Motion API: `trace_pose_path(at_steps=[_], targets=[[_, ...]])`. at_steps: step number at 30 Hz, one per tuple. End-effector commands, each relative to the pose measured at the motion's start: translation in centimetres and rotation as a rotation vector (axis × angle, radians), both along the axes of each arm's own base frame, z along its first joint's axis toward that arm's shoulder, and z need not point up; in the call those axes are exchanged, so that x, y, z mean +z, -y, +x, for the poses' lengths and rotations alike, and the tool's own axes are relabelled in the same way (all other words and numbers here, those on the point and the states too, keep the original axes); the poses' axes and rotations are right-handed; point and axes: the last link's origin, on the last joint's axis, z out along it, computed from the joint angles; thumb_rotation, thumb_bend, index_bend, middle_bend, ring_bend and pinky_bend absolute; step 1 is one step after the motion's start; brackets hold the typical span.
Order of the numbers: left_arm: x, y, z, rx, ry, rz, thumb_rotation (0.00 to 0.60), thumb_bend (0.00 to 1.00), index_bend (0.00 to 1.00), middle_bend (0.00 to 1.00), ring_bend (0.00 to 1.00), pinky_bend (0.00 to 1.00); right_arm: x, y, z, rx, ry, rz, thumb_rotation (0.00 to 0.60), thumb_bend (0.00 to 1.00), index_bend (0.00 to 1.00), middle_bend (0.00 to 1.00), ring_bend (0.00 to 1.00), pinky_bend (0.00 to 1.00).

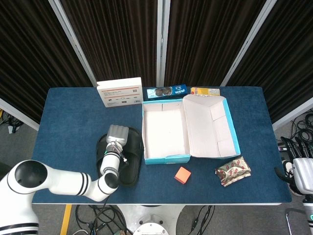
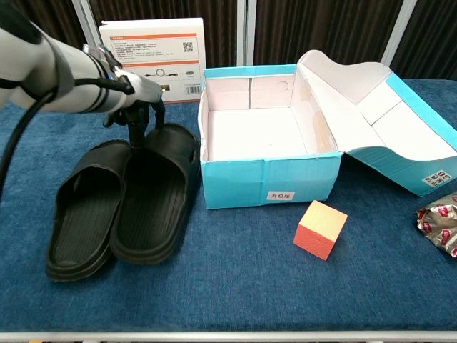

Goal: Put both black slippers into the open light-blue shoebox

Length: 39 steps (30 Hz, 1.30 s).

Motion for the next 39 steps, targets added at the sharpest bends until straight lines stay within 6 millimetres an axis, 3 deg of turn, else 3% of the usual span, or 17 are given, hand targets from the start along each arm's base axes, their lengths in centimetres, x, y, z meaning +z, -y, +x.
trace_pose_path(at_steps=[1,10,15,24,30,39], targets=[[1.4,0.1,-0.2,-0.010,0.013,0.049,0.600,0.00,0.49,0.60,0.86,0.72,0.0,0.0,0.1,0.003,0.000,0.002,0.600,0.13,0.05,0.14,0.00,0.09],[5.2,0.8,-1.0,-0.017,0.091,0.142,0.600,0.00,0.49,0.59,0.86,0.72,-0.1,0.0,0.3,0.012,0.002,0.004,0.600,0.13,0.05,0.14,0.00,0.09],[8.3,0.9,-1.5,-0.026,0.162,0.222,0.600,0.00,0.49,0.59,0.86,0.73,-0.1,0.1,0.5,0.022,0.002,0.003,0.600,0.13,0.05,0.14,0.00,0.09],[13.1,-0.5,-2.7,0.007,0.509,0.317,0.600,0.00,0.49,0.60,0.86,0.75,0.2,0.3,0.8,0.033,-0.008,-0.004,0.600,0.13,0.05,0.14,0.00,0.09],[12.0,-2.2,-1.2,-0.007,0.826,0.264,0.600,0.00,0.50,0.60,0.85,0.75,0.8,0.6,1.4,0.044,-0.026,-0.018,0.600,0.13,0.05,0.14,0.00,0.09],[6.6,-5.3,2.6,-0.011,1.080,0.112,0.600,0.00,0.50,0.61,0.84,0.75,1.9,0.9,2.5,0.061,-0.056,-0.029,0.600,0.13,0.05,0.14,0.00,0.09]])
